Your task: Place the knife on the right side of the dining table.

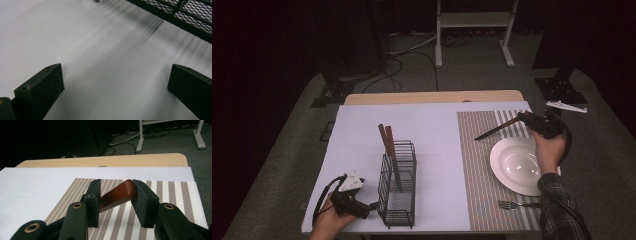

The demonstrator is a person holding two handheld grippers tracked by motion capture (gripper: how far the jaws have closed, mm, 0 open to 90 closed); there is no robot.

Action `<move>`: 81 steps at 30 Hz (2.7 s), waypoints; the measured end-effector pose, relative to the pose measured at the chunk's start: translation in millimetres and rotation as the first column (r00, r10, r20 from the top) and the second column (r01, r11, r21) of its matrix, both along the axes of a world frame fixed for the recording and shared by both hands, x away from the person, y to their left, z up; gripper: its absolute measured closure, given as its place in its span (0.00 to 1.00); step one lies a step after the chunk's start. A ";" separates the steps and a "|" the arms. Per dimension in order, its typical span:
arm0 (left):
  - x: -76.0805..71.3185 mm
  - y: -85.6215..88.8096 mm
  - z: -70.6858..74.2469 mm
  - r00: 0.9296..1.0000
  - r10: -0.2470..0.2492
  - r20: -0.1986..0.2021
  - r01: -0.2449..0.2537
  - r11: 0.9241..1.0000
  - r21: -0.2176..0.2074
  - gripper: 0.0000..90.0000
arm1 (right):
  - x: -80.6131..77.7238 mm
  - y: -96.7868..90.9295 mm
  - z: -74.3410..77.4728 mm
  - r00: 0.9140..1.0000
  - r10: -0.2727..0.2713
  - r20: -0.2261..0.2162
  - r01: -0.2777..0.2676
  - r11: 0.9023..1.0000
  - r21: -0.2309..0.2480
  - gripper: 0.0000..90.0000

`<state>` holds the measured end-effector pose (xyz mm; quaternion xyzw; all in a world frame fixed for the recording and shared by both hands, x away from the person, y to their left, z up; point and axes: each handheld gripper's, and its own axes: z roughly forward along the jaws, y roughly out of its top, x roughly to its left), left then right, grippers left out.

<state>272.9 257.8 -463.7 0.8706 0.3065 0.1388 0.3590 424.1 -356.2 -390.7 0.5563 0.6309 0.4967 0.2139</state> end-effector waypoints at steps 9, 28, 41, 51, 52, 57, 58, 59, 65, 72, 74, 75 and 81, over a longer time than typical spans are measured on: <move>0.0 0.0 0.0 1.000 0.000 0.000 0.000 1.000 0.000 0.00 | 1.5 -4.8 -7.4 0.999 -0.015 -0.032 0.015 1.000 0.005 0.61; 0.0 0.0 0.0 1.000 0.000 0.000 0.000 1.000 0.000 0.00 | 6.9 -13.1 -25.6 0.992 -0.039 -0.122 0.038 0.999 -0.006 0.53; 0.0 0.0 0.0 1.000 0.000 0.000 0.000 1.000 0.000 0.00 | 9.1 -14.9 -34.1 0.985 -0.057 -0.164 0.052 0.998 -0.037 0.49; -0.1 0.0 0.0 1.000 0.000 0.000 0.000 1.000 0.000 0.00 | 13.2 -17.1 -41.2 0.972 -0.065 -0.227 0.059 0.998 -0.034 0.45; -0.1 -0.1 0.0 1.000 0.000 0.000 0.000 1.000 0.000 0.00 | 13.8 -17.0 -42.2 0.970 -0.068 -0.234 0.061 0.998 -0.034 0.45; -0.1 0.0 0.0 1.000 0.000 0.000 0.000 1.000 0.000 0.00 | 14.7 -16.8 -43.4 0.967 -0.073 -0.243 0.064 0.997 -0.043 0.45; -0.1 -0.1 0.0 1.000 0.000 0.000 0.000 1.000 0.000 0.00 | 14.8 -16.5 -43.4 0.966 -0.075 -0.247 0.065 0.997 -0.047 0.44; -0.1 -0.1 0.0 1.000 0.000 0.000 0.000 1.000 0.000 0.00 | 14.8 -16.5 -43.4 0.966 -0.075 -0.247 0.065 0.997 -0.047 0.44; -0.1 -0.1 0.0 1.000 0.000 0.000 0.000 1.000 0.000 0.00 | 16.6 -13.7 -44.0 0.961 -0.083 -0.265 0.062 0.994 -0.086 0.42; -0.1 -0.1 0.0 1.000 0.000 0.000 0.000 1.000 0.000 0.00 | 17.7 -11.7 -44.6 0.957 -0.096 -0.275 0.067 0.991 -0.111 0.42; -0.1 -0.1 0.0 1.000 0.000 0.000 0.000 1.000 0.000 0.00 | 17.9 -11.8 -44.6 0.955 -0.101 -0.277 0.073 0.991 -0.111 0.41; -0.1 -0.1 0.0 1.000 0.000 0.000 0.000 1.000 0.000 0.00 | 17.9 -11.8 -44.6 0.955 -0.101 -0.277 0.073 0.991 -0.111 0.41; -0.1 -0.1 0.0 1.000 0.000 0.001 0.000 1.000 0.000 0.00 | 19.0 -11.7 -45.0 0.950 -0.113 -0.292 0.079 0.989 -0.126 0.41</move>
